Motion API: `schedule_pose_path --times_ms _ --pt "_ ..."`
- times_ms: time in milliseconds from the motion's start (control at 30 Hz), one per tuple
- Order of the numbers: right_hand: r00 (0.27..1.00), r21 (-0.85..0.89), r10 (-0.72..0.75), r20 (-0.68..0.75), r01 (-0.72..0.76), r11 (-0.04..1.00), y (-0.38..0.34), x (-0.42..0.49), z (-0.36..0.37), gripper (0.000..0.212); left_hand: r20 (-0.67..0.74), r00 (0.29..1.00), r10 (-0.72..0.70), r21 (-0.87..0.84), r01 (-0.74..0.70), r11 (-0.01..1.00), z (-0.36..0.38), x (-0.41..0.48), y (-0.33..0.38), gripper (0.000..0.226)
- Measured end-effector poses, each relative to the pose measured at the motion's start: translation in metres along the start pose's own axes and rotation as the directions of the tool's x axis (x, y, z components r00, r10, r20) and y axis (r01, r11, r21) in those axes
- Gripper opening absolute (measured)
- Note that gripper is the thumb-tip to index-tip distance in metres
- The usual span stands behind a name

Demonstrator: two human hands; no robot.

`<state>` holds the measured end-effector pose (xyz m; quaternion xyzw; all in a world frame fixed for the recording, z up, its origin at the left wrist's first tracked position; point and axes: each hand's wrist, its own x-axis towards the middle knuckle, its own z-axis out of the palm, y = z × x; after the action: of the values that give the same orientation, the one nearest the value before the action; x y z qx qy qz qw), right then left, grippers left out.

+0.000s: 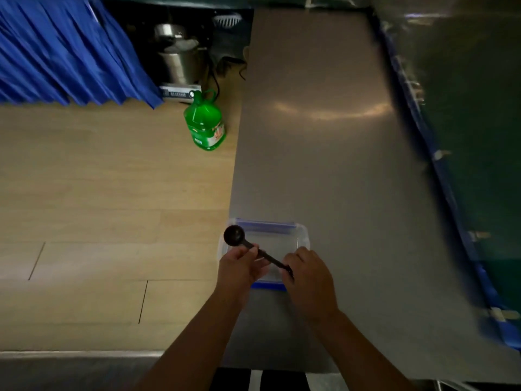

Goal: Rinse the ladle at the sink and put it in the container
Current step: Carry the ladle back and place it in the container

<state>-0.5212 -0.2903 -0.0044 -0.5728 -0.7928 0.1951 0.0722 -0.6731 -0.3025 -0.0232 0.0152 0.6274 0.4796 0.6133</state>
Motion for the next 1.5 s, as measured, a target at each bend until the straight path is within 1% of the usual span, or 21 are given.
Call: schedule_pose_path --times_ms 200,400,600,700,800,967,1100,1267,1500 --pt "0.998 -0.046 -0.003 0.065 0.006 0.999 0.007 0.008 0.01 0.016 -0.009 0.998 -0.057 0.016 0.057 0.998 0.007 0.015 -0.003 0.013" --pt "0.994 -0.064 -0.017 0.104 0.024 0.998 0.007 0.018 0.014 0.016 -0.048 0.993 -0.106 -0.022 0.105 0.994 0.011 0.026 -0.003 0.014" --pt "0.99 -0.101 0.002 0.142 0.012 0.995 0.005 0.025 0.018 0.017 -0.003 0.992 -0.123 -0.022 0.123 0.992 0.011 0.03 0.002 0.018" --pt "0.987 -0.105 -0.002 0.158 0.019 0.994 0.005 0.028 0.021 0.019 0.008 0.991 -0.135 -0.049 0.135 0.99 0.013 0.031 0.003 0.02" --pt "0.984 -0.11 -0.002 0.176 0.022 0.994 0.006 0.03 0.023 0.021 0.022 0.988 -0.153 -0.101 0.155 0.983 0.011 0.032 0.004 0.017" --pt "0.979 -0.134 0.001 0.203 0.027 0.991 0.007 0.033 0.026 0.021 0.028 0.981 -0.19 -0.094 0.192 0.977 0.01 0.033 0.005 0.012" --pt "0.979 -0.162 0.029 0.202 0.004 0.987 0.006 0.037 0.028 0.018 0.035 0.982 -0.187 -0.083 0.19 0.978 0.01 0.034 0.006 0.013" --pt "0.979 -0.192 0.068 0.194 -0.03 0.981 0.006 0.039 0.031 0.016 0.069 0.974 -0.218 -0.163 0.226 0.96 0.009 0.03 0.009 0.013" --pt "0.982 -0.195 0.086 0.171 -0.052 0.979 0.005 0.04 0.036 0.016 0.062 0.973 -0.223 -0.171 0.23 0.958 0.007 0.031 0.008 0.021"
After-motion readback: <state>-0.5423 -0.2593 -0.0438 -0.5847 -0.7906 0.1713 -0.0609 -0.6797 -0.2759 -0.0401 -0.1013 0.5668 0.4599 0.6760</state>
